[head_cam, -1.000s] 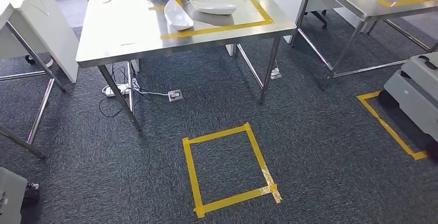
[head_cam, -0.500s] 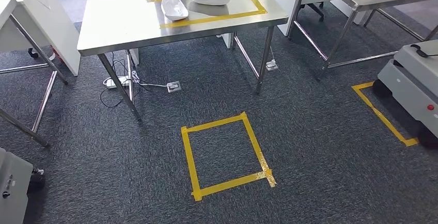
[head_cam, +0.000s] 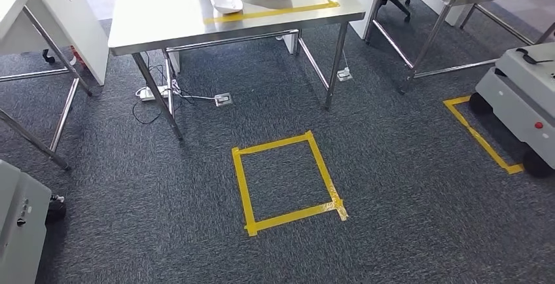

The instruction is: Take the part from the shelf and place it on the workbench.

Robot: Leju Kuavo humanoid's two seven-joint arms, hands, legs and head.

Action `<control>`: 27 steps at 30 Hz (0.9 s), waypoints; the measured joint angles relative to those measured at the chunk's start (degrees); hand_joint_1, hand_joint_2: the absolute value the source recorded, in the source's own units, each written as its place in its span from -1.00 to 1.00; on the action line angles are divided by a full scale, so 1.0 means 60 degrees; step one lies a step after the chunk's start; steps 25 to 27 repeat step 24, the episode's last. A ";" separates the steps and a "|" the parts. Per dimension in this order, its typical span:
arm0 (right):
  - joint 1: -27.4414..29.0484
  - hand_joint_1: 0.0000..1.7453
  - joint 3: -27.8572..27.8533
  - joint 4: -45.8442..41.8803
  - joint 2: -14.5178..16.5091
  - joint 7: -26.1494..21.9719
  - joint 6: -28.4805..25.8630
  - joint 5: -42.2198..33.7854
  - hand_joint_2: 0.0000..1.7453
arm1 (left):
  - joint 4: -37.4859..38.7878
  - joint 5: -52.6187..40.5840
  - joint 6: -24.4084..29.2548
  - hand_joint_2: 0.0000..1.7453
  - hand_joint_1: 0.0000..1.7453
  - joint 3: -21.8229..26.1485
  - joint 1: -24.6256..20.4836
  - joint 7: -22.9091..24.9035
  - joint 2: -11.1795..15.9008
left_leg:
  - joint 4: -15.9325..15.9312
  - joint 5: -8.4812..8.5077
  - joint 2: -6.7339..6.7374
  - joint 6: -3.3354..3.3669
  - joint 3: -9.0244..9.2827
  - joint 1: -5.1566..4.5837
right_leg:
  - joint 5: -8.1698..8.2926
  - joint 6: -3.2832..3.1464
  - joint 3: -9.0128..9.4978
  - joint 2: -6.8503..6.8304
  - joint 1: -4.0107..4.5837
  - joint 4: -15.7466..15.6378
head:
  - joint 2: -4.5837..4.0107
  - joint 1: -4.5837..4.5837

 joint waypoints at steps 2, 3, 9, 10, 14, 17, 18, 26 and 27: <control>0.0001 -1.00 -0.0001 0.0000 0.0018 -0.0110 0.0072 0.0049 1.00 | 0.0007 0.0086 -0.0499 0.00 -1.00 0.0068 0.0003 -0.0272 -0.0065 | -0.0015 0.0151 0.0027 0.0153 -0.0160 0.0023 | -0.0762 0.0074 -0.0290 0.0036 -0.0022 0.0814 | 0.0000 0.0005; -0.0001 -1.00 -0.0001 0.0000 0.0025 -0.0166 0.0135 0.0088 1.00 | 0.0010 0.0162 -0.0754 0.50 -1.00 0.0112 0.0004 -0.0377 -0.0087 | -0.0004 0.0219 0.0031 0.0181 -0.0236 0.0022 | -0.1197 0.0096 -0.0478 0.0041 -0.0024 0.1445 | 0.0000 0.0006; 0.0040 -1.00 0.0016 0.0000 0.0046 -0.0398 0.0263 -0.0555 1.00 | -0.0065 0.0644 -0.0630 1.00 -1.00 0.0404 -0.0007 0.0223 -0.0230 | 0.0166 0.0483 0.0060 0.0064 -0.0631 0.0017 | -0.0948 0.0028 0.0735 0.0047 -0.0011 0.0747 | 0.0000 0.0005; 0.0087 -1.00 0.0074 0.0000 0.0045 -0.0391 0.0311 -0.0761 1.00 | -0.0125 0.0755 -0.0509 1.00 -1.00 0.0420 -0.0013 0.0352 -0.0239 | 0.0182 0.0505 0.0060 0.0021 -0.0655 0.0011 | -0.0898 -0.0009 0.1077 0.0049 0.0012 0.0211 | 0.0000 0.0004; 0.0347 -1.00 0.0544 -0.0008 0.0036 -0.0382 0.0472 -0.1643 1.00 | -0.0370 0.1322 -0.0443 1.00 -1.00 0.0422 -0.0001 0.0421 -0.0197 | 0.0191 0.0547 0.0053 0.0056 -0.0718 -0.0032 | -0.0929 -0.0048 0.1289 0.0051 0.0039 -0.0306 | 0.0000 -0.0009; 0.0496 -1.00 0.1037 -0.0087 -0.0017 -0.0385 0.0584 -0.2321 1.00 | -0.0495 0.1790 -0.0513 1.00 -1.00 0.0416 0.0090 0.0394 -0.0190 | 0.0131 0.0608 0.0055 0.0041 -0.0759 -0.0023 | -0.0907 -0.0101 0.1246 0.0045 0.0057 -0.0285 | 0.0000 -0.0010; 0.0528 -1.00 0.1226 -0.0131 -0.0038 -0.0386 0.0621 -0.2549 1.00 | -0.0535 0.1947 -0.0542 1.00 -1.00 0.0413 0.0130 0.0378 -0.0193 | 0.0116 0.0642 0.0054 -0.0020 -0.0763 -0.0014 | -0.0896 -0.0130 0.1226 0.0044 0.0066 -0.0275 | 0.0000 -0.0008; 0.0746 -1.00 0.2369 -0.0384 -0.0181 -0.0392 0.0818 -0.3808 1.00 | -0.0751 0.2822 -0.0697 -0.33 -1.00 0.0327 0.0401 0.0299 -0.0163 | 0.0074 0.0753 0.0041 -0.0201 -0.0749 0.0024 | -0.0847 -0.0211 0.1174 0.0038 0.0101 -0.0254 | 0.0000 -0.0007; 0.0746 -1.00 0.2369 -0.0384 -0.0181 -0.0392 0.0818 -0.3808 1.00 | -0.0751 0.2822 -0.0697 -0.33 -1.00 0.0327 0.0401 0.0299 -0.0163 | 0.0074 0.0753 0.0041 -0.0201 -0.0749 0.0024 | -0.0847 -0.0211 0.1174 0.0038 0.0101 -0.0254 | 0.0000 -0.0007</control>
